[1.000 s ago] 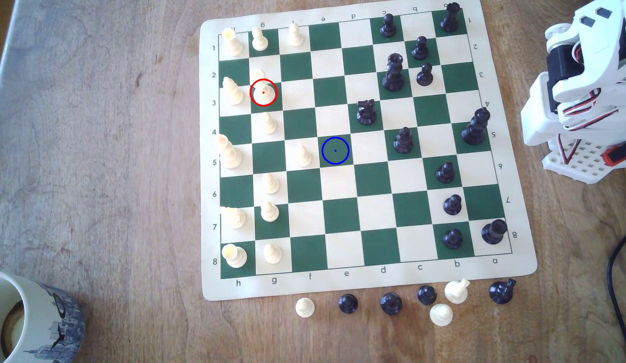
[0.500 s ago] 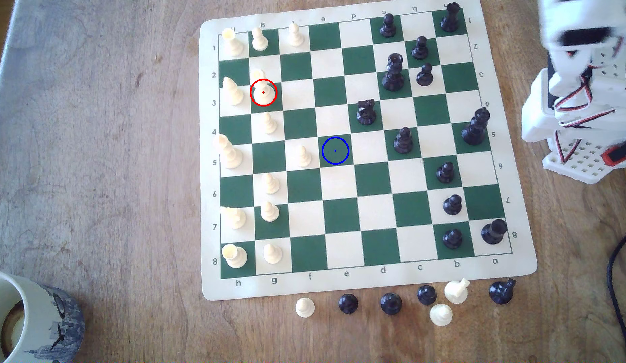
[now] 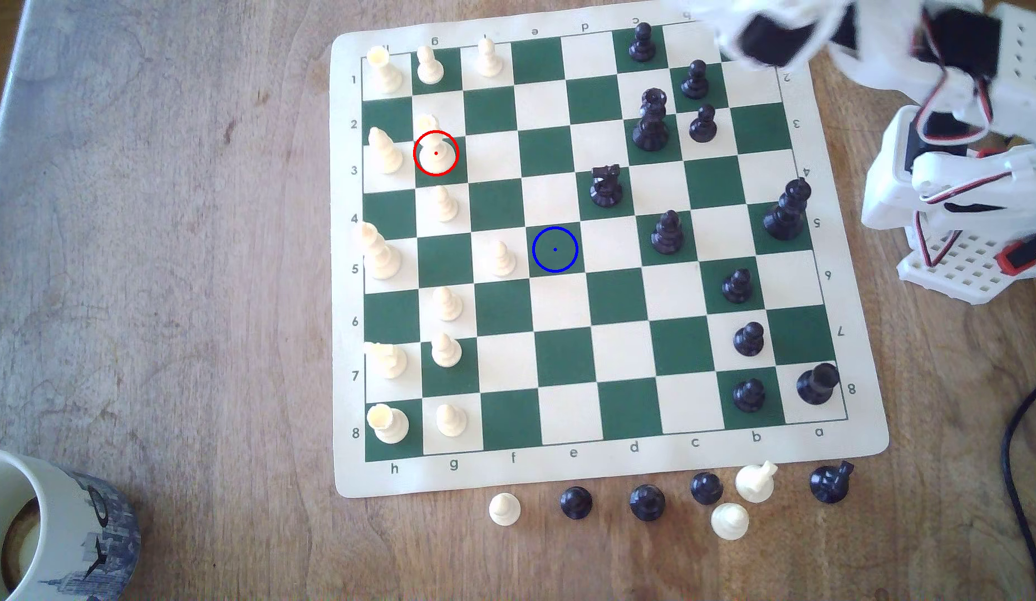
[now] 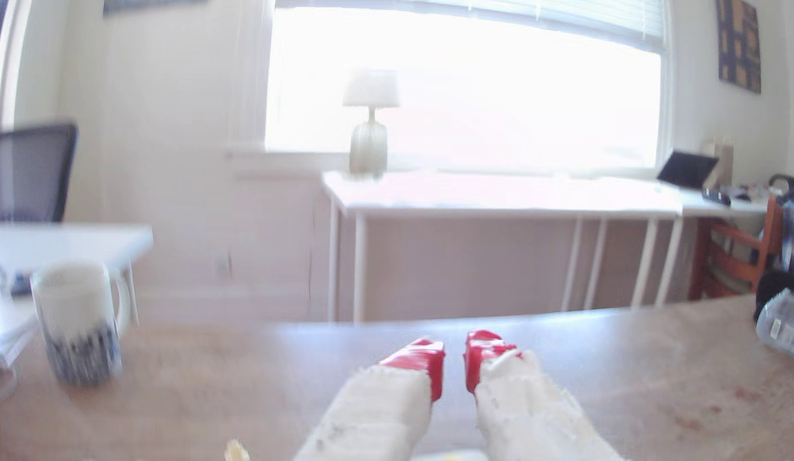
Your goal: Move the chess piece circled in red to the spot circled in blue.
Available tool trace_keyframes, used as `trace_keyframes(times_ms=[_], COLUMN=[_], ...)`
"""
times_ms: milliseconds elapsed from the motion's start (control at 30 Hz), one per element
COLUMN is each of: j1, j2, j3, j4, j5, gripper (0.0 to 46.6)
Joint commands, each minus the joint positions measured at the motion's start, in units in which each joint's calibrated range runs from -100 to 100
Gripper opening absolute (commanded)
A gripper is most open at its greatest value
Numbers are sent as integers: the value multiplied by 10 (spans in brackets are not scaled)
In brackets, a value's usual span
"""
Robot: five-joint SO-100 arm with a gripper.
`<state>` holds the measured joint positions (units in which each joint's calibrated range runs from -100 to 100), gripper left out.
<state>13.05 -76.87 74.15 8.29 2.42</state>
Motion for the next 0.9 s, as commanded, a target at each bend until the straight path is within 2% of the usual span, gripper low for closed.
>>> trace_keyframes(times_ms=[0,200,267,567,867], j1=[-16,-7,-7,-10,-4], j2=[76,204,270,442,615], j3=[-113,-241,-314,-408,-592], j4=[83,142,179,214,301], j5=[19,-3,-18,-65,-91], gripper=[56,84,106,183,189])
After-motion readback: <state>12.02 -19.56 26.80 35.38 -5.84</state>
